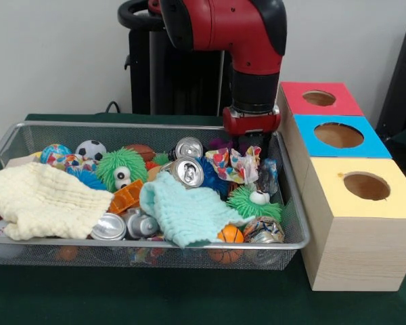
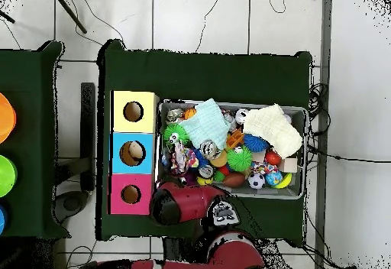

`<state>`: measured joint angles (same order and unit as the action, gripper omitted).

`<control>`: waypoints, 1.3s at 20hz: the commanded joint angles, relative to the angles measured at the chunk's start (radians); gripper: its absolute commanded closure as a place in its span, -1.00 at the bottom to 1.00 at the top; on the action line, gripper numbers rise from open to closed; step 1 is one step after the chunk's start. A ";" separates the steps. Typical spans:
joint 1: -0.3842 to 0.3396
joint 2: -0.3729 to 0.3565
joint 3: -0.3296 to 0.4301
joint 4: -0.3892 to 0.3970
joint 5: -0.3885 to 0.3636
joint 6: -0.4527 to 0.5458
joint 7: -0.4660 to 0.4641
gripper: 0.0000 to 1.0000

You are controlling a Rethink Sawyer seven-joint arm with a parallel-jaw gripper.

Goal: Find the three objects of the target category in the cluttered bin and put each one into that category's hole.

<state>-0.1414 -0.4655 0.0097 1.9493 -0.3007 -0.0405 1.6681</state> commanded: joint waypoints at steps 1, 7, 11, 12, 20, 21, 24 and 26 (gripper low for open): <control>-0.024 -0.023 0.022 0.025 0.077 0.170 0.163 -1.00; -0.026 -0.045 0.010 0.043 0.094 0.185 0.154 -1.00; -0.018 -0.014 0.004 0.029 0.098 0.149 0.164 -1.00; -0.017 -0.007 0.003 0.028 0.099 0.141 0.168 -1.00; -0.008 -0.030 -0.001 0.065 0.110 0.125 0.187 -1.00; -0.009 -0.038 -0.001 0.073 0.109 0.127 0.185 -1.00; -0.008 -0.062 -0.002 0.092 0.110 0.135 0.182 -1.00; -0.008 -0.082 0.001 0.100 0.113 0.151 0.176 -1.00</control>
<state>-0.1412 -0.5262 -0.0216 1.9838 -0.2276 0.0162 1.6681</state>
